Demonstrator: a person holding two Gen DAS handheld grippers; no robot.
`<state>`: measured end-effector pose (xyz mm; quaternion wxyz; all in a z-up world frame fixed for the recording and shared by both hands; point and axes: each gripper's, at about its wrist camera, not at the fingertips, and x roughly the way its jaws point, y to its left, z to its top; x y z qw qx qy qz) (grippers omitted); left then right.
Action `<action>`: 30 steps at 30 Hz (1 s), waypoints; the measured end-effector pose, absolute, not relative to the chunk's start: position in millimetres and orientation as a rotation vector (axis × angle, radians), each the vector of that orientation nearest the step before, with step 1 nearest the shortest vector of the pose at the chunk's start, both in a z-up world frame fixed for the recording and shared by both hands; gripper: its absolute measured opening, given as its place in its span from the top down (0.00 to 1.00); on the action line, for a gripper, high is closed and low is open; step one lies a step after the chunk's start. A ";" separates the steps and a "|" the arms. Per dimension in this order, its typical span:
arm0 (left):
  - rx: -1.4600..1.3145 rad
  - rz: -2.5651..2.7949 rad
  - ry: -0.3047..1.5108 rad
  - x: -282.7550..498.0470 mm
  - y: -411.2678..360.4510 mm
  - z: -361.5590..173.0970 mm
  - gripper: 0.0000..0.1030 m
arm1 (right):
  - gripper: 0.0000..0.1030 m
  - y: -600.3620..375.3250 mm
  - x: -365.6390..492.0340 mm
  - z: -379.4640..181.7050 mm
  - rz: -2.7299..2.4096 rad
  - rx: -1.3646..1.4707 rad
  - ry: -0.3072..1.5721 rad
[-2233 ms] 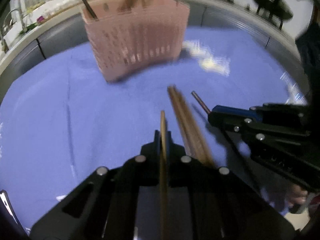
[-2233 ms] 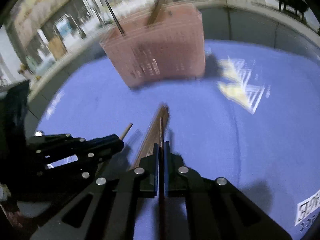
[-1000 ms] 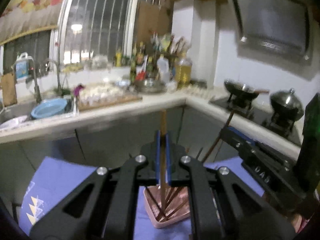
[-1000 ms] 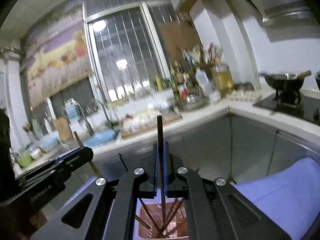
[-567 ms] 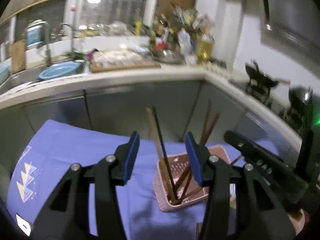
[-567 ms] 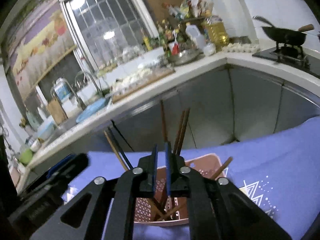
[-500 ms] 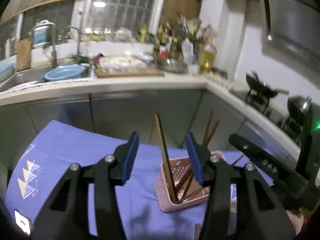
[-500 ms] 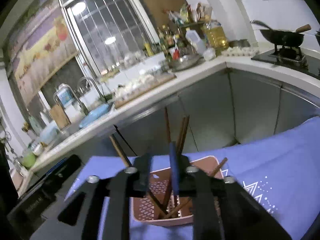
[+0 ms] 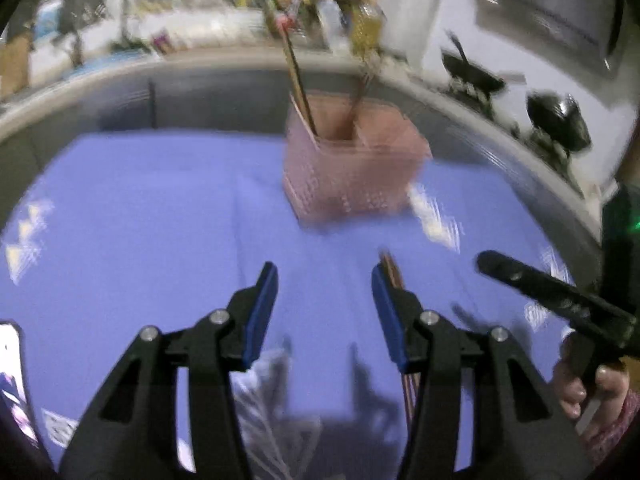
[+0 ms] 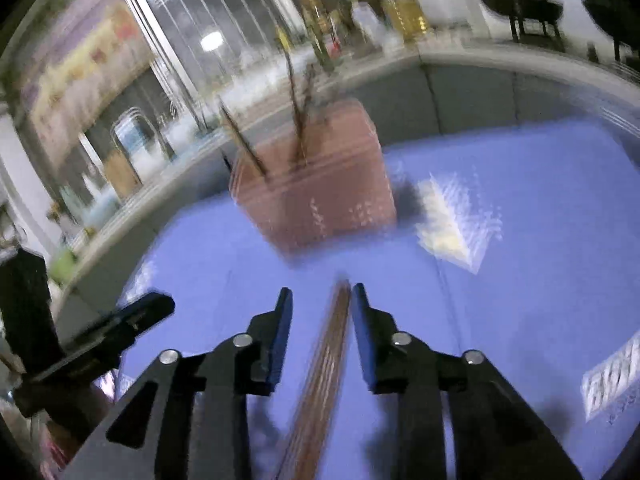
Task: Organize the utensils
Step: 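Move both grippers back to the last chopsticks on the cloth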
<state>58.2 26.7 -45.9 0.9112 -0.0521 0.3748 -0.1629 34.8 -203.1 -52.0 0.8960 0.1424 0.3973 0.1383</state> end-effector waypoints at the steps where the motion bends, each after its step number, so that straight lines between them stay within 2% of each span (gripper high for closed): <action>1: -0.102 -0.349 0.792 54.2 23.0 -55.0 0.55 | 0.72 -200.6 28.7 -66.8 0.277 0.269 0.871; 8: -0.086 -0.383 0.874 44.5 7.0 -82.4 0.55 | 0.72 -165.6 8.6 -105.9 0.274 0.079 0.984; 18: -0.026 -0.410 0.921 38.7 -21.2 -93.1 0.55 | 0.73 -159.8 4.6 -104.3 0.173 -0.053 0.929; 30: 0.100 -0.380 0.974 47.0 -52.3 -114.1 0.55 | 0.73 -208.7 10.7 -100.9 0.169 0.135 0.924</action>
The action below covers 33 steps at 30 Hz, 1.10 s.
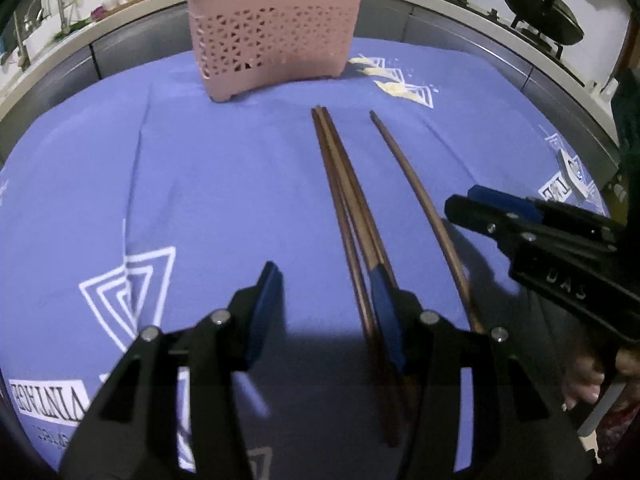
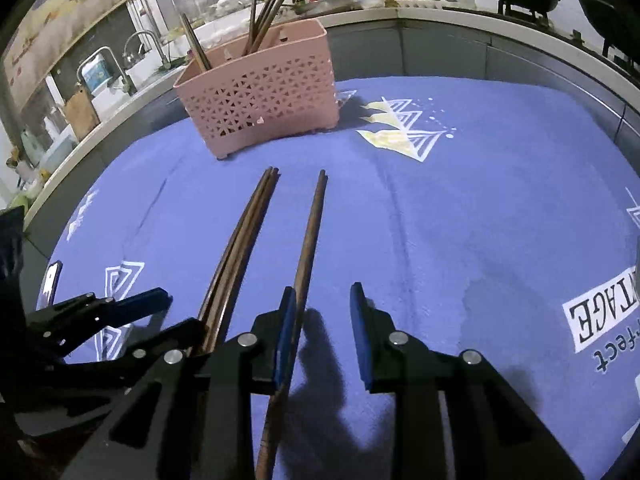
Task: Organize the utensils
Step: 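Move both grippers back to the last chopsticks on the cloth, then close the right gripper on one chopstick while the left gripper grasps another, then lift the right gripper's chopstick toward the basket while the left gripper carries its chopstick there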
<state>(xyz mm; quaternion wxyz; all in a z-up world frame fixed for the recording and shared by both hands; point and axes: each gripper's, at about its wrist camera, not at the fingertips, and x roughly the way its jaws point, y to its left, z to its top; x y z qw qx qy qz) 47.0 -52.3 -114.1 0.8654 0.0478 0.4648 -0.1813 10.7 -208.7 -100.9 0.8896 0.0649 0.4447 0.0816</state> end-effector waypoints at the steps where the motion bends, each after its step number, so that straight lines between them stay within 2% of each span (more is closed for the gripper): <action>1: 0.103 -0.377 0.970 47.6 -52.5 -114.1 0.55 | 0.73 -207.7 11.9 -101.4 0.176 0.137 0.923; 3: 0.106 -0.369 0.968 49.2 -53.5 -114.2 0.55 | 0.73 -205.2 13.4 -102.8 0.187 0.141 0.926; 5: 0.128 -0.346 0.959 52.7 -55.6 -114.6 0.60 | 0.73 -199.9 15.3 -105.3 0.199 0.134 0.933; 7: 0.174 -0.311 0.940 55.8 -57.6 -114.5 0.89 | 0.73 -195.2 16.8 -107.6 0.212 0.127 0.938; 8: 0.171 -0.321 0.941 57.7 -56.4 -114.2 0.93 | 0.78 -193.4 17.0 -108.4 0.210 0.114 0.934; 10: 0.119 -0.350 0.965 63.9 -48.2 -112.8 0.94 | 0.90 -194.1 17.3 -109.6 0.197 0.093 0.927; 11: 0.105 -0.346 0.972 65.6 -42.8 -112.3 0.94 | 0.91 -197.1 17.0 -109.7 0.203 0.106 0.931; 18: 0.058 -0.315 1.016 56.8 -0.8 -111.5 0.94 | 0.91 -221.5 8.1 -107.0 0.196 0.171 0.964; 20: 0.044 -0.306 1.027 59.5 3.7 -110.7 0.89 | 0.91 -223.8 11.6 -105.1 0.202 0.188 0.971; 22: 0.065 -0.291 1.022 66.8 2.3 -107.4 0.76 | 0.91 -222.7 20.7 -103.7 0.196 0.182 0.978; 24: 0.087 -0.291 1.013 76.8 -4.5 -104.6 0.71 | 0.91 -220.6 30.9 -102.9 0.186 0.167 0.981; 28: 0.139 -0.289 1.010 104.2 -24.3 -107.1 0.69 | 0.90 -223.6 55.1 -106.7 0.177 0.189 0.998; 32: 0.163 -0.278 0.970 116.7 -33.1 -108.0 0.71 | 0.90 -223.8 70.1 -107.7 0.195 0.216 1.013; 33: 0.161 -0.284 0.962 116.8 -33.5 -107.9 0.87 | 0.92 -222.5 71.4 -108.4 0.203 0.216 1.009</action>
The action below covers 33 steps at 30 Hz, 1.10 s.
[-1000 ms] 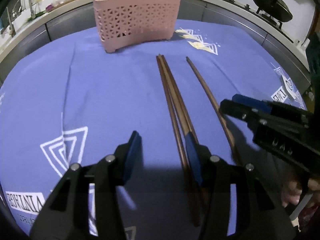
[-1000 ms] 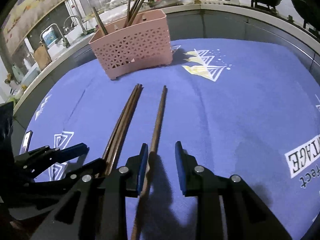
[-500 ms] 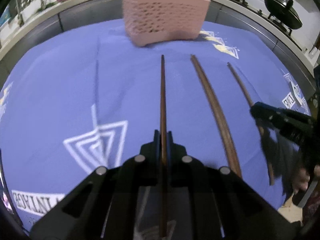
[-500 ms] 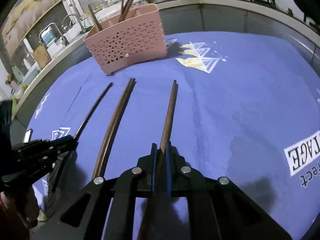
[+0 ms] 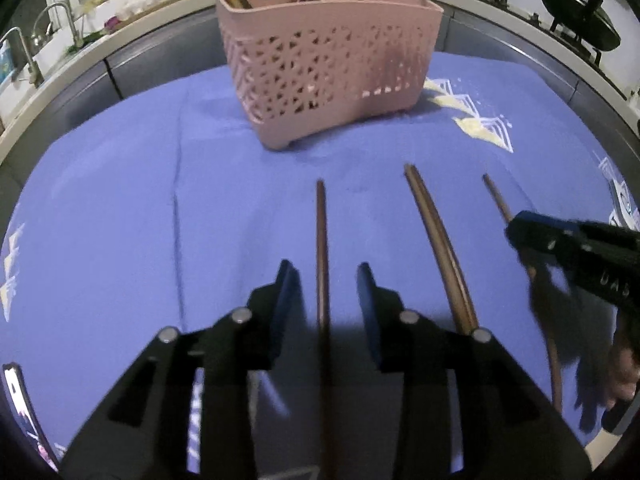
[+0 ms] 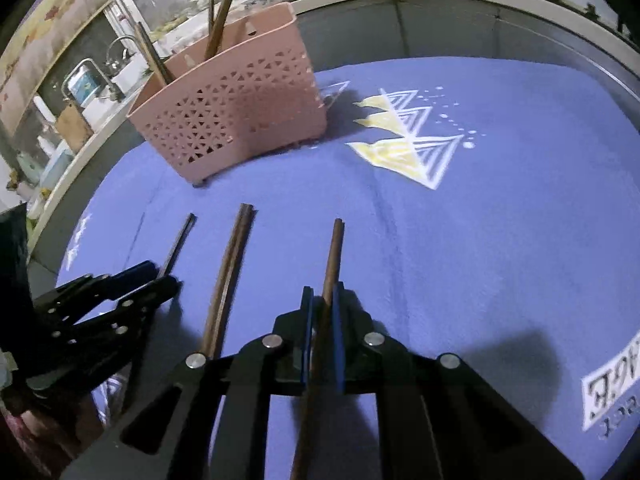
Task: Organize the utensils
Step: 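Lift the right gripper's chopstick toward the basket while the left gripper carries its chopstick there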
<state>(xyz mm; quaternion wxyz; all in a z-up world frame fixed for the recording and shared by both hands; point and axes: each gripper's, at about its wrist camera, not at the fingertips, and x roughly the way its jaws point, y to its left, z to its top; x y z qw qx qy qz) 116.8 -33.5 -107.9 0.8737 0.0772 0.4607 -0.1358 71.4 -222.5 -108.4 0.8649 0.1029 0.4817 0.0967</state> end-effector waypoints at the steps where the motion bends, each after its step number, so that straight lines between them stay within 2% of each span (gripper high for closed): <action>1: 0.148 -0.308 0.962 116.6 -34.0 -107.3 0.95 | 0.94 -219.8 72.2 -109.0 0.207 0.203 1.008; 6: 0.053 -0.356 0.969 109.3 -23.2 -94.7 0.96 | 0.95 -209.5 63.2 -92.9 0.290 0.221 0.986; 15: -0.086 -0.461 0.661 77.6 18.3 23.2 0.96 | 0.95 -198.1 36.7 9.1 0.426 0.240 0.616; 24: -0.070 -0.401 0.440 120.9 17.3 131.0 0.96 | 0.95 -186.6 99.7 111.5 0.420 0.262 0.412; 29: -0.082 -0.337 0.399 163.2 15.6 156.6 0.96 | 0.95 -172.8 139.5 143.2 0.384 0.215 0.380; 33: -0.066 -0.301 0.393 187.6 11.3 154.0 0.95 | 0.95 -161.1 169.2 136.8 0.348 0.170 0.423</action>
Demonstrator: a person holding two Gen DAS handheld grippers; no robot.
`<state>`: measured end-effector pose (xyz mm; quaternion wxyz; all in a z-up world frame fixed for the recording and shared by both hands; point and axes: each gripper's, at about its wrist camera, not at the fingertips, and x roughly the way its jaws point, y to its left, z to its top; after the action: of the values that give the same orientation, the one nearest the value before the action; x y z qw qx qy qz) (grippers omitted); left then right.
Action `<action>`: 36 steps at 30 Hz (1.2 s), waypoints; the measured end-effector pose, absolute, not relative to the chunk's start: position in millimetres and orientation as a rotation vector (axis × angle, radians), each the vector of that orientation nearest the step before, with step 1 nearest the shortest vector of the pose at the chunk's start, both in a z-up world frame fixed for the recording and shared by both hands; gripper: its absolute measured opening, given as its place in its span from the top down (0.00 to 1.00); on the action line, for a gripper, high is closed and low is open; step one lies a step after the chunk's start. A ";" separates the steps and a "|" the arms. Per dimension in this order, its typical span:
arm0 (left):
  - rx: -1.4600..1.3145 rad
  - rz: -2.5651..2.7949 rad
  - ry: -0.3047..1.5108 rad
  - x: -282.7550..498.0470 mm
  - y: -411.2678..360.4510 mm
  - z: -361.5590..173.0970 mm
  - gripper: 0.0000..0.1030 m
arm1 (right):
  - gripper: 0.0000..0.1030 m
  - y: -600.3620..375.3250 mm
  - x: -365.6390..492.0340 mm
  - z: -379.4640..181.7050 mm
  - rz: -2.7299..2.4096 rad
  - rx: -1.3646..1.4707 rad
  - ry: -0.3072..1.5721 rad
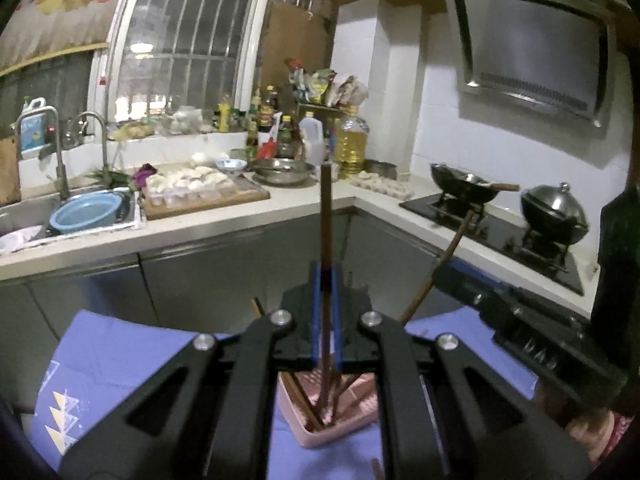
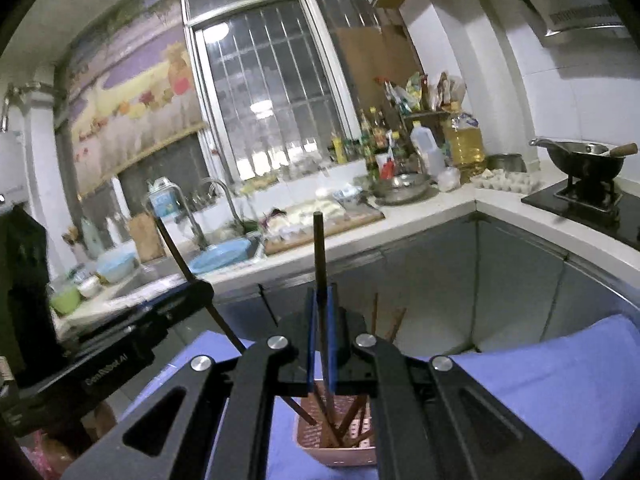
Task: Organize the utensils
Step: 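Lift the right gripper's chopstick toward the basket while the left gripper carries its chopstick there, then open the right gripper over the basket while the left gripper releases its chopstick inside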
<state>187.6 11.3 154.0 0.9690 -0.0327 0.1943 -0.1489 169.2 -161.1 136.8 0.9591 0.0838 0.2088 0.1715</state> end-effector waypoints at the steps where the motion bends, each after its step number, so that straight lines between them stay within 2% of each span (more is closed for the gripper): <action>1: -0.056 -0.290 0.397 193.9 8.5 148.5 0.95 | 0.95 -158.1 173.4 131.4 0.342 0.157 0.440; 5: -0.039 -0.268 0.483 219.0 0.8 114.7 0.95 | 0.94 -145.4 197.8 93.4 0.343 0.120 0.590; 7: -0.046 -0.278 0.589 230.8 -2.2 91.1 0.90 | 0.94 -139.9 209.0 70.6 0.364 0.138 0.706; 8: -0.050 -0.276 0.623 231.8 -2.0 81.9 0.84 | 0.94 -138.9 213.9 63.5 0.370 0.149 0.746; 13: -0.130 -0.259 0.588 213.8 20.6 89.6 0.82 | 0.91 -143.6 201.9 74.3 0.368 0.194 0.695; 15: -0.145 -0.253 0.540 198.6 28.8 102.1 0.82 | 0.85 -147.8 192.7 83.6 0.379 0.219 0.664; 17: -0.152 -0.241 0.489 178.7 35.9 114.7 0.82 | 0.63 -150.5 178.6 96.8 0.387 0.229 0.620; 19: -0.165 -0.239 0.450 156.5 41.4 120.4 0.82 | 0.56 -156.4 163.0 106.9 0.390 0.238 0.562; 24: -0.130 -0.244 0.461 109.8 38.3 91.0 0.82 | 0.56 -173.9 117.1 96.6 0.402 0.272 0.527; 31: -0.009 -0.142 0.603 66.5 21.3 -1.1 0.82 | 0.56 -184.3 46.4 12.0 0.308 0.251 0.628; 36: 0.029 -0.120 0.645 46.8 16.1 -30.2 0.82 | 0.56 -191.4 7.4 -30.9 0.245 0.267 0.704</action>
<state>46.8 16.1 -30.2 0.9466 0.0141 0.3168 -0.0589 7.4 -191.4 -30.9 0.9226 0.1300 0.3428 0.1195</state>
